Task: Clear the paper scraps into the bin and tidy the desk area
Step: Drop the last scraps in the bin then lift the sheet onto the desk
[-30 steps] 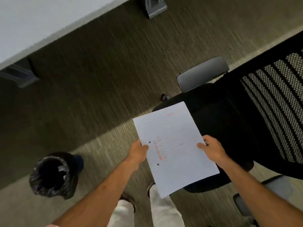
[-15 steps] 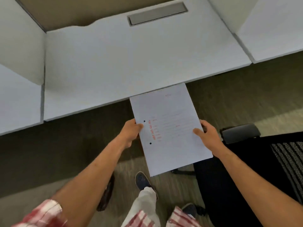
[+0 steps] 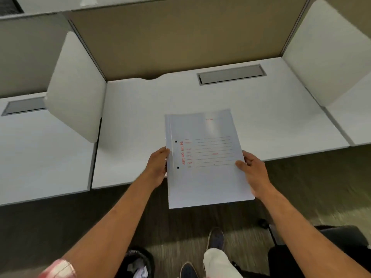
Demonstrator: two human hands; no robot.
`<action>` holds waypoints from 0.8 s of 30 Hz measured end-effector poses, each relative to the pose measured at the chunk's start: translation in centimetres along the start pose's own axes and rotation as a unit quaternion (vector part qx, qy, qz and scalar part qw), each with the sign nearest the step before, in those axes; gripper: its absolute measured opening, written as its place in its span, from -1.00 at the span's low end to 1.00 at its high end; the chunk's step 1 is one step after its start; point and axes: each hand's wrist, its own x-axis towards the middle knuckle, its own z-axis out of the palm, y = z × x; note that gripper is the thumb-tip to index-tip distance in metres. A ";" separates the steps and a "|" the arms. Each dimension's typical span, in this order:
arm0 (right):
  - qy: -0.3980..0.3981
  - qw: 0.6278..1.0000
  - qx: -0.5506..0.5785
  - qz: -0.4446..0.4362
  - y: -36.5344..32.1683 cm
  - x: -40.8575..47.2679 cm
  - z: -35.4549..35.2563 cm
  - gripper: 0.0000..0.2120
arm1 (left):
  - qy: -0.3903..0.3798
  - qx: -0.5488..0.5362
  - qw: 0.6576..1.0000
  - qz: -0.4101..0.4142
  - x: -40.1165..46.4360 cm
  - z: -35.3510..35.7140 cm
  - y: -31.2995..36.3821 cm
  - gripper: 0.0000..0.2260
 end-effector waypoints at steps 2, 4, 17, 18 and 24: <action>0.003 1.000 -0.009 -0.015 -2.1 3.1 1.0 -0.66 | 0.000 -0.021 1.000 0.013 1.5 0.2 1.7 -0.75; -0.001 1.000 -0.014 -0.021 -4.1 6.4 1.8 -0.65 | -0.001 -0.025 0.999 0.023 3.2 0.3 3.4 -0.73; -0.029 0.999 -0.018 -0.024 -16.5 26.6 7.8 -0.66 | 0.047 -0.014 0.997 0.066 19.3 1.0 17.3 -0.70; -0.031 0.999 -0.022 -0.025 -17.2 28.1 8.4 -0.66 | 0.051 -0.014 0.996 0.068 20.7 0.8 18.2 -0.72; -0.024 0.998 -0.056 0.000 -18.7 38.3 12.5 -0.57 | 0.101 -0.019 0.992 0.074 31.4 0.4 21.4 -0.81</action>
